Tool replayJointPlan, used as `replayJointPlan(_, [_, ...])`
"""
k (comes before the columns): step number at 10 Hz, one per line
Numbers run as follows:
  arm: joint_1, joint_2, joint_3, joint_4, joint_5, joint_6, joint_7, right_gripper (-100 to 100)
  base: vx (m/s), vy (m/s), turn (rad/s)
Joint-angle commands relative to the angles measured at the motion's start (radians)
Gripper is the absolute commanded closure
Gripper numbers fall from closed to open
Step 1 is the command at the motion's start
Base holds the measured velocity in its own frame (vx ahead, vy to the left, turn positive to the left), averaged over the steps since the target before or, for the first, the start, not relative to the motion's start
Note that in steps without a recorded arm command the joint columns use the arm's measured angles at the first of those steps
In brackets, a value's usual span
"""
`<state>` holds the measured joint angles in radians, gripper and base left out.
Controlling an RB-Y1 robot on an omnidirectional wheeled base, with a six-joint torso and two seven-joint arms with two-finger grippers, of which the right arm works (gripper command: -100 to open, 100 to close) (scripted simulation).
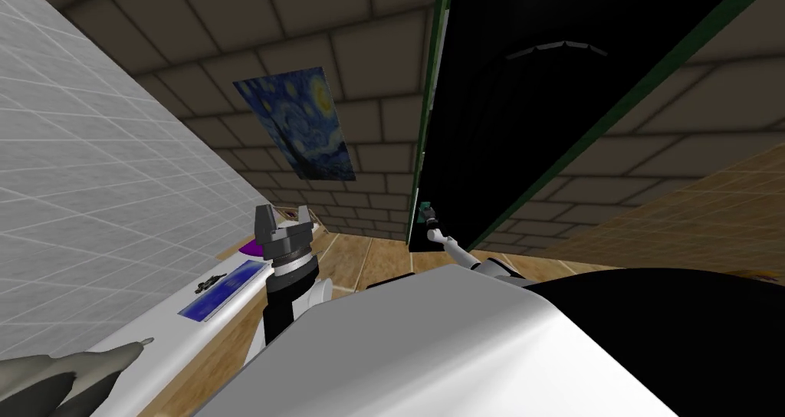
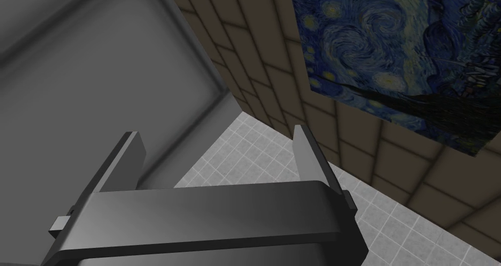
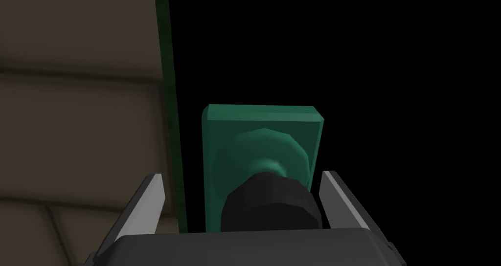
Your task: Pull the door open
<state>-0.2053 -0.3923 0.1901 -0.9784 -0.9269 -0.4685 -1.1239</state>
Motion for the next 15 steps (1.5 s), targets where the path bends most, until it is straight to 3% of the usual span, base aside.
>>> replayJointPlan(1, [0.0, 0.0, 0.0, 0.0, 0.0, 0.0, 0.0, -100, 0.057, -0.003, 0.019])
replayJointPlan(2, [0.0, 0.0, 0.0, 0.0, 0.0, 0.0, 0.0, 100, -0.006, -0.004, -0.05])
replayJointPlan(7, [0.0, 0.0, 0.0, 0.0, 0.0, 0.0, 0.0, 100, -0.01, -0.004, 0.004])
replayJointPlan(8, [0.008, -0.02, 0.017, -0.008, -0.002, -0.002, -0.02, 100, -0.153, -0.049, 0.139])
replayJointPlan(9, [0.01, -0.024, 0.022, -0.011, -0.003, -0.003, -0.026, 100, -0.225, -0.096, 0.149])
replayJointPlan(15, [0.045, -0.1, 0.113, -0.057, -0.011, -0.017, -0.124, 100, -0.227, -0.097, 0.168])
